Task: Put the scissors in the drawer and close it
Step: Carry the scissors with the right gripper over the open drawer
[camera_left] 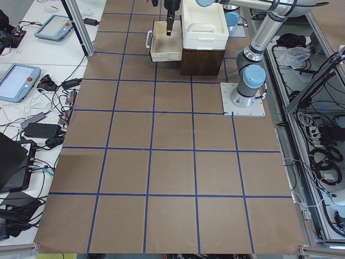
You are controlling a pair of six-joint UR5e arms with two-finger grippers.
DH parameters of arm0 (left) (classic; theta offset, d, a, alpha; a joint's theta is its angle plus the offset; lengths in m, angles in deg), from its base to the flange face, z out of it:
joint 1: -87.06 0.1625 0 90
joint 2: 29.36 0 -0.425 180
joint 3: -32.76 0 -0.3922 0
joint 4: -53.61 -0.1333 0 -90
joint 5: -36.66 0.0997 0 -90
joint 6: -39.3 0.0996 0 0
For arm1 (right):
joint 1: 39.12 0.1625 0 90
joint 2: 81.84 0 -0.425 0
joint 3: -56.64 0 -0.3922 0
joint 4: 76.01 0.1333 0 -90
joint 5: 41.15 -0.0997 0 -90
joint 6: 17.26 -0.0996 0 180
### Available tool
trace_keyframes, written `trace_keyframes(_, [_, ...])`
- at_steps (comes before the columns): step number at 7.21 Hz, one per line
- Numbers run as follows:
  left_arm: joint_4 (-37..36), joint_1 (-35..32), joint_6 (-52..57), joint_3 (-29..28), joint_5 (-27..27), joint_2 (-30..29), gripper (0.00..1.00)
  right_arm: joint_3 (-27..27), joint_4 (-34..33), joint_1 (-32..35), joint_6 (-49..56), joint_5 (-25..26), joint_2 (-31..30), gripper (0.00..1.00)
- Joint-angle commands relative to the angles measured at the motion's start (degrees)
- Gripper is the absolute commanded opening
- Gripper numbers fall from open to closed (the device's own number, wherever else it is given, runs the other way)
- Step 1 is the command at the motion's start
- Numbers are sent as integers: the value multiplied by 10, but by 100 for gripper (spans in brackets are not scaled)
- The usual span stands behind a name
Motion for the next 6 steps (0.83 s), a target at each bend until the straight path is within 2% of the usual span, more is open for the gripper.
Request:
trace_keyframes(1, [0, 0, 0, 0, -1, 0, 100, -1, 2, 154, -206, 22, -11, 0])
trace_keyframes(3, [0, 0, 0, 0, -1, 0, 100, -11, 5, 225, -288, 13, 0, 0])
trace_keyframes(5, [0, 0, 0, 0, 0, 0, 100, -9, -3, 307, -290, 19, 47, 0])
trace_keyframes(6, [0, 0, 0, 0, 0, 0, 100, -13, -14, 312, -275, 16, 55, 0])
